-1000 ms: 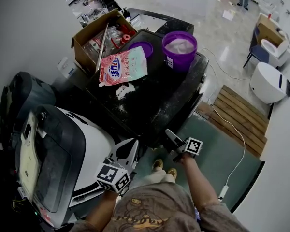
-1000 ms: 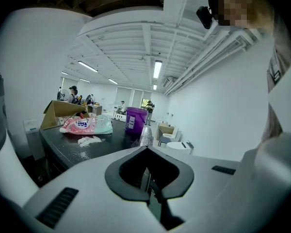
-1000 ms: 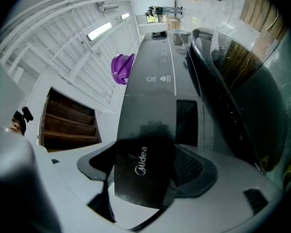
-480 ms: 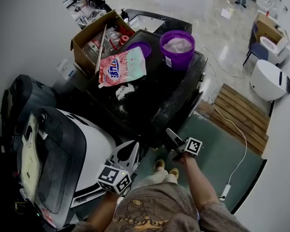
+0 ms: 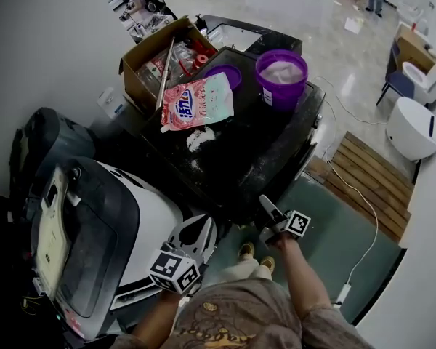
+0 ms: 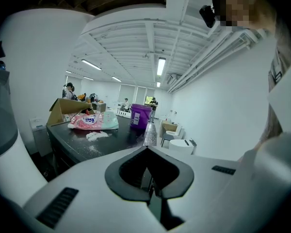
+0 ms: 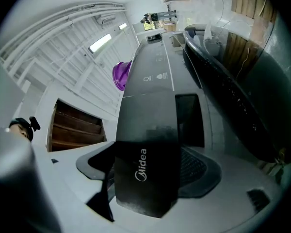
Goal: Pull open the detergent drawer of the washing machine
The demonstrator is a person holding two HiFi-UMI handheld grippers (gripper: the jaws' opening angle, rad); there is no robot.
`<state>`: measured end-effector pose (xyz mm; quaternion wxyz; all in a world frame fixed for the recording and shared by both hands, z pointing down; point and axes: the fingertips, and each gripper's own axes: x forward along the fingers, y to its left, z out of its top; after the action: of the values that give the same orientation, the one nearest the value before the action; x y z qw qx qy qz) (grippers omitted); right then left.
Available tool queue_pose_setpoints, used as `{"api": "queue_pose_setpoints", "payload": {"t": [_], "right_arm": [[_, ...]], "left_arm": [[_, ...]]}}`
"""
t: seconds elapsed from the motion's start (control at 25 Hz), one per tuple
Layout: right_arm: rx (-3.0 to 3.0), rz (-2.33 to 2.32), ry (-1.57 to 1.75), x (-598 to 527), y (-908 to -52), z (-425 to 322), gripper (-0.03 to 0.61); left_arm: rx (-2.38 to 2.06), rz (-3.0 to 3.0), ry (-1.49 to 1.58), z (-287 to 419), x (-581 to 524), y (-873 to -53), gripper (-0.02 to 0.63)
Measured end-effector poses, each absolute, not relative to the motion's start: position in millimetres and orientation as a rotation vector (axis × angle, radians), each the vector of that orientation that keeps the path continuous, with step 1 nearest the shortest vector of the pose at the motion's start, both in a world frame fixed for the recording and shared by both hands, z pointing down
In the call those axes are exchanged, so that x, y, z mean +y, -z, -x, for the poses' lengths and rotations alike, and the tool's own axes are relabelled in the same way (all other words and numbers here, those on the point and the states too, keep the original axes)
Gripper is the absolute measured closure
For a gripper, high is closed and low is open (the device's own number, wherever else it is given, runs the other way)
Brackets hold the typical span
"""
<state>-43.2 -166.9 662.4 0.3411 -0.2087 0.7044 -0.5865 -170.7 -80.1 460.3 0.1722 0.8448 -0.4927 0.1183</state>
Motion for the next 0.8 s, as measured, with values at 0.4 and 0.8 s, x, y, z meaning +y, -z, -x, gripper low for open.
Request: {"api": "queue_pose_setpoints", "payload": {"t": [0.4,0.8], "right_arm": [[1.824,0.543,1.55,-163.0,-661.3,38.5,0.183],[1.826,0.565,1.558,-148.3,-662.0,21.5,0.183]], "left_arm": [[-1.375,-2.41,-0.337,165.7,-82.0,-462.2,0.592],[-1.316,-2.422,-0.321,146.5,-82.3,-462.6,0.592]]}}
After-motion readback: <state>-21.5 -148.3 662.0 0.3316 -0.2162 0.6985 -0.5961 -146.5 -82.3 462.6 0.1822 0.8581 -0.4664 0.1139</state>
